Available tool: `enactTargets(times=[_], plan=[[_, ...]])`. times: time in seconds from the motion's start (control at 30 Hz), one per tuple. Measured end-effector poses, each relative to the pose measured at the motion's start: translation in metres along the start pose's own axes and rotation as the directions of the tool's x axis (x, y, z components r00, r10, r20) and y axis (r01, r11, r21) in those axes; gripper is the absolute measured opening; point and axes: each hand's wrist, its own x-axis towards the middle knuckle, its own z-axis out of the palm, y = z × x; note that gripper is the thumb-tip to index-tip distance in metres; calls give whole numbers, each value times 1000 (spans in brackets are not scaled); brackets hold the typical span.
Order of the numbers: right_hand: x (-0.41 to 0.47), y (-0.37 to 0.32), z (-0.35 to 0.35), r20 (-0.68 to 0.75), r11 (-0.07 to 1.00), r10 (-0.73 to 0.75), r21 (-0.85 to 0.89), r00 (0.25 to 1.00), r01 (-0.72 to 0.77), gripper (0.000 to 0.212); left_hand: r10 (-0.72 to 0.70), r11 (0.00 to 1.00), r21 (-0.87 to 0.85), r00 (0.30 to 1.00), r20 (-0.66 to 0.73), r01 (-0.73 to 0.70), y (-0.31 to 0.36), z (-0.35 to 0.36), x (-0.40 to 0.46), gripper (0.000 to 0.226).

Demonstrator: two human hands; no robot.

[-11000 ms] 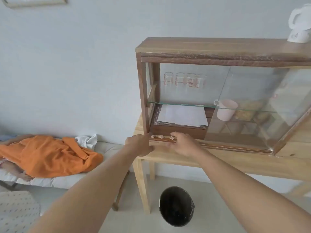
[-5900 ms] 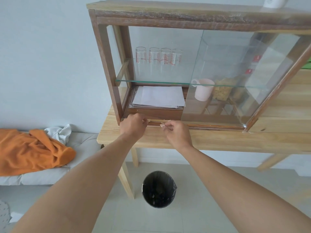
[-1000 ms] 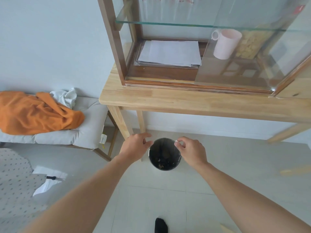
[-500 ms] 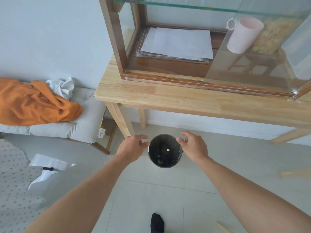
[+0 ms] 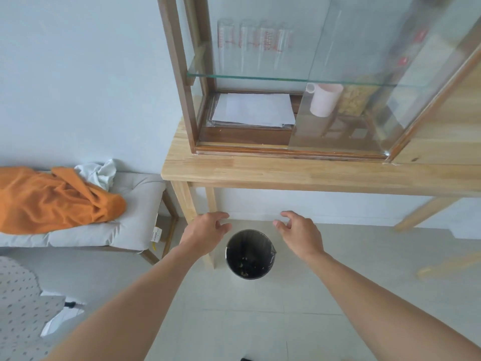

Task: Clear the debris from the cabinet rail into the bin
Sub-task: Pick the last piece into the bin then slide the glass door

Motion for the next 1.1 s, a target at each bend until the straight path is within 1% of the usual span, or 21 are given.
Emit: enactTargets(times=[0.17,0.33,0.43,0.5,0.6,0.67,0.77,0.83,0.9,1.0,1.1], plan=[[-23,-42,-52,-127,999,-39,15,991,41,51,88,996,33,994,-70,-86,28,-53,-19,40],[-26,-84,-99,-248,995,-84,37,965,96,49,163,987,37,968,-193,-158,45,-107,-23,41],[-23,-106,-120,-316,986,-149,17,937,163,45,181,983,32,959,-218,-178,51,-133,-18,45],[-17,-117,-133,-347,976,-202,2,916,216,43,200,980,59,950,-240,-191,55,-148,-11,49],[-4,-131,-150,-386,957,-279,-31,879,290,41,181,983,27,937,-299,-181,63,-167,1,59],[9,-136,-161,-402,932,-360,-108,842,347,41,170,984,8,927,-334,-178,66,-177,11,68],[31,-132,-177,-433,871,-485,-311,759,380,47,147,989,25,913,-381,-149,71,-186,25,81],[43,-125,-188,-460,810,-568,-459,683,364,59,137,990,35,906,-401,-135,74,-188,34,91],[56,-115,-199,-426,730,-648,-584,631,355,75,156,988,43,897,-414,-152,75,-186,41,99],[75,-95,-217,-358,601,-728,-744,585,293,97,189,982,60,875,-446,-182,78,-184,52,107],[95,-80,-234,-327,510,-775,-829,541,230,108,212,976,58,856,-472,-210,82,-177,61,115]])
